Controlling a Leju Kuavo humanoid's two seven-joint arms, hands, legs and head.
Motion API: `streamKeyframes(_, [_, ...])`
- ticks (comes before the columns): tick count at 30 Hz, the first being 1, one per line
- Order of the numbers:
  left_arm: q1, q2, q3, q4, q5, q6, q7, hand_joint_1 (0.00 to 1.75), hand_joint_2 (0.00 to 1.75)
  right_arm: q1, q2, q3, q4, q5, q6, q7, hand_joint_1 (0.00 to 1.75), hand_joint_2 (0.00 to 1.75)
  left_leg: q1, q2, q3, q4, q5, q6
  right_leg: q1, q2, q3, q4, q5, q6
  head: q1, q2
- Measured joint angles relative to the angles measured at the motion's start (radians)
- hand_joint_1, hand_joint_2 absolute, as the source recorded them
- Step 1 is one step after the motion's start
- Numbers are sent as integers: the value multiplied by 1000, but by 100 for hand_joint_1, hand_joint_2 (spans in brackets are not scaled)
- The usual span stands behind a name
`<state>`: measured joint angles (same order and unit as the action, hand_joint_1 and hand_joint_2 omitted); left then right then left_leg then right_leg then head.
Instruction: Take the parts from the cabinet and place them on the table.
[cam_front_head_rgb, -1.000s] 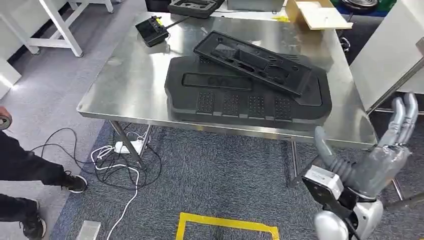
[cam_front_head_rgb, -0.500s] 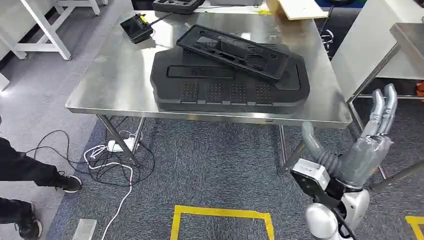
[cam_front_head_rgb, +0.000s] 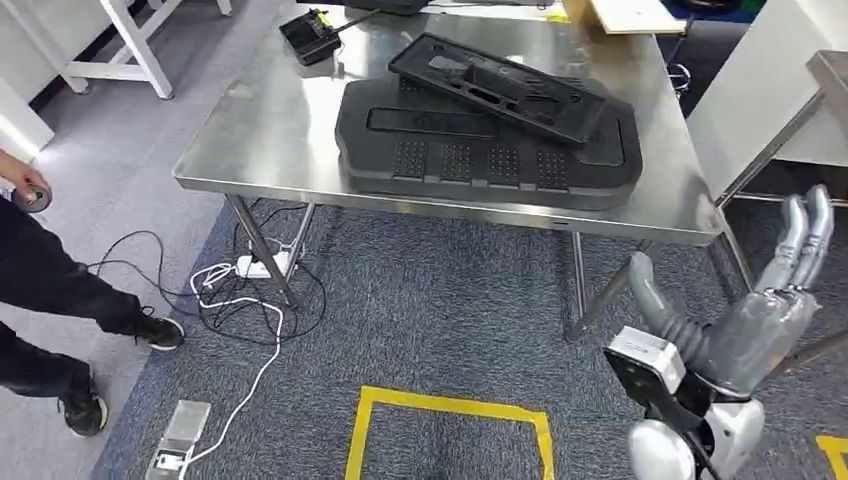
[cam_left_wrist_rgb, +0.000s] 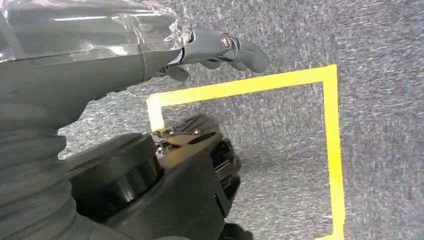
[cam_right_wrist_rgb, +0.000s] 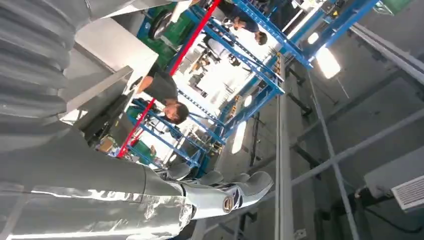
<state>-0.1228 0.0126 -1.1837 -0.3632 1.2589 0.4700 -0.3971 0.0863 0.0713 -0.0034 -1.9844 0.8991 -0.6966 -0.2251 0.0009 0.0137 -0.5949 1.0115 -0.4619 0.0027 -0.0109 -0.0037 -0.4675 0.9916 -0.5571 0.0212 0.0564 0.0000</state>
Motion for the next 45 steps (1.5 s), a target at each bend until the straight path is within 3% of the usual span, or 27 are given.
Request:
streamKeyframes(1, [-1, 0, -1, 0, 0, -2, 0, 0, 175, 1, 0, -1, 0, 2, 0, 0, 0, 175, 1, 0, -4, 2, 9, -6, 1, 1, -6, -1, 0, -1, -1, 0])
streamKeyframes(3, [1, 0, -1, 0, 0, -3, 0, 0, 175, 4, 0, -1, 0, 8, 0, 2, 0, 175, -2, 0, -8, 0, 21, -19, -4, 3, -16, -6, 15, -19, -6, 0])
streamKeyframes(4, [1, 0, -1, 1, 1, -3, 0, 0, 175, 3, 2, -1, 0, 11, 0, 4, 0, 175, 4, -5, -13, 17, -1, -24, -8, -3, -21, -9, 24, -25, -7, 0])
streamKeyframes(7, [2, 0, -5, 1, 0, -4, 3, 0, 175, 6, 4, -4, 0, 17, 0, 8, 0, 175, 9, -6, -75, 197, -152, -40, -4, -5, -47, -7, 46, -43, -34, 0])
streamKeyframes(8, [2, 0, -5, 1, 0, -4, 3, 0, 175, 7, 5, -5, 0, 18, 0, 10, 0, 175, 11, -6, -89, 259, -180, -43, -3, -6, -57, -6, 53, -44, -37, 0])
streamKeyframes(9, [2, 0, -6, 1, 0, -4, 3, 0, 175, 8, 5, -6, 0, 18, 0, 13, 0, 175, 11, -6, -89, 293, -182, -44, -3, -6, -68, -5, 60, -43, -40, 0])
streamKeyframes(10, [2, 0, -6, 1, 0, -4, 3, 0, 175, 9, 5, -7, 0, 18, 0, 13, 0, 175, 11, -6, -68, 282, -159, -43, -3, -5, -79, -2, 66, -42, -43, 0])
streamKeyframes(12, [1, 0, -6, 1, 0, -5, 4, 0, 175, 12, 5, -7, 0, 15, 0, 14, 0, 175, 11, -6, 25, 156, -94, -37, -3, -4, -98, 4, 77, -37, -50, 0])
streamKeyframes(14, [-3, 0, -6, 1, 1, -5, 4, 0, 175, 13, 5, -8, -1, 9, 0, 16, 0, 175, 8, -6, 136, -1, -83, -27, 0, -3, -111, 13, 85, -27, -55, 0])
streamKeyframes(18, [-2, 0, -6, 1, 10, 0, 2, 0, 175, 12, 5, -9, -1, -17, -1, 16, 0, 175, 2, -6, 124, -35, -75, 1, 1, -7, -122, 15, 109, -2, -54, 0])
streamKeyframes(20, [-2, 0, -7, 0, 11, 3, 2, 0, 175, 12, 4, -9, -1, -42, -1, 19, 0, 175, 9, -1, 110, -44, -53, 16, -3, -2, -139, 51, 59, 7, -53, 0])
streamKeyframes(22, [-3, 0, -7, 0, 12, 6, 2, 0, 175, 11, 0, -9, -1, -65, -1, 21, 0, 175, 6, 1, 88, -43, -38, 29, -5, -1, -184, 188, -53, 12, -36, 0])
streamKeyframes(23, [-3, 0, -7, 0, 12, 6, 2, 0, 175, 12, 0, -9, -1, -71, 0, 22, 0, 175, 5, 1, 76, -41, -31, 30, -5, -1, -202, 258, -91, 14, -32, 0])
streamKeyframes(24, [-3, 0, -8, 0, 12, 6, 2, 0, 175, 12, -1, -9, -1, -73, -1, 23, 0, 175, 5, 1, 64, -38, -24, 29, -5, -1, -208, 302, -99, 16, -27, 0])
streamKeyframes(26, [-2, 0, -8, 0, 12, 8, 2, 0, 175, 12, -2, -9, -1, -74, -1, 26, 0, 175, 5, 1, 41, -30, -14, 26, -6, -1, -163, 269, -49, 17, -19, 0])
streamKeyframes(28, [-3, 0, -8, 0, 12, 9, 1, 0, 175, 10, -3, -9, -1, -76, 0, 29, 0, 175, 7, 0, 22, -18, -7, 18, -6, -1, -52, 103, 15, 12, -10, 0])
streamKeyframes(29, [-3, 0, -8, 0, 12, 9, 0, 0, 175, 7, -3, -9, -1, -79, 0, 30, 0, 175, 6, 0, 16, -11, -5, 14, -6, -1, -3, 33, 11, 7, -2, 0])
streamKeyframes(30, [-4, 0, -8, 0, 12, 9, -1, 0, 175, 3, -4, -9, -2, -80, -1, 29, 0, 175, 2, 1, 7, -3, -2, 9, 0, 2, 10, -6, 8, 5, 4, 0])
streamKeyframes(33, [-4, 0, -9, 0, 11, 9, -3, 0, 175, 5, -6, -9, -2, -85, -1, 29, 0, 175, 4, 0, 1, -5, 19, -11, 4, 3, -7, -5, 14, -8, -4, 0])
streamKeyframes(34, [-3, 0, -9, 0, 11, 9, -3, 0, 175, 5, -6, -9, -2, -86, -1, 30, 0, 175, 2, -2, -3, 1, 13, -16, -9, 0, -10, -17, 26, -21, -6, 0])
streamKeyframes(35, [-3, 0, -10, 0, 12, 9, -3, 0, 175, 3, -6, -9, -2, -87, -1, 31, 0, 175, 4, -7, -12, 23, -16, -23, -7, -1, -17, -16, 35, -25, -10, 0])
streamKeyframes(38, [-2, 0, -15, -1, 11, 7, -5, 0, 175, 4, -8, -10, -2, -92, 0, 40, 0, 175, 11, -7, -75, 225, -162, -35, -5, -5, -45, -14, 54, -40, -36, 0])
streamKeyframes(39, [-1, 0, -16, -1, 11, 7, -5, 0, 175, 4, -8, -10, -2, -92, 0, 44, 0, 175, 13, -7, -84, 274, -179, -38, -5, -5, -55, -13, 60, -41, -39, 0])
streamKeyframes(41, [-1, 0, -18, -1, 11, 7, -5, 0, 175, 4, -11, -10, -2, -92, 0, 51, 0, 175, 16, -7, -46, 260, -139, -39, -6, -5, -76, -7, 73, -37, -45, 0])
streamKeyframes(43, [-2, 0, -19, -1, 11, 8, -5, 0, 175, 4, -12, -10, -2, -92, 0, 54, 0, 175, 18, -7, 55, 114, -77, -34, -7, -3, -92, -1, 83, -29, -50, 0])
streamKeyframes(44, [-4, 0, -19, -1, 11, 8, -5, 0, 175, 4, -12, -10, -2, -91, 0, 54, 0, 175, 18, -7, 109, 35, -70, -29, -8, -3, -97, 4, 86, -24, -55, 0])
streamKeyframes(45, [-6, 0, -19, -1, 11, 8, -5, 0, 175, 4, -13, -10, -2, -91, 0, 54, 0, 175, 12, -7, 137, -29, -76, -26, -2, -4, -107, 12, 88, -20, -59, 0])
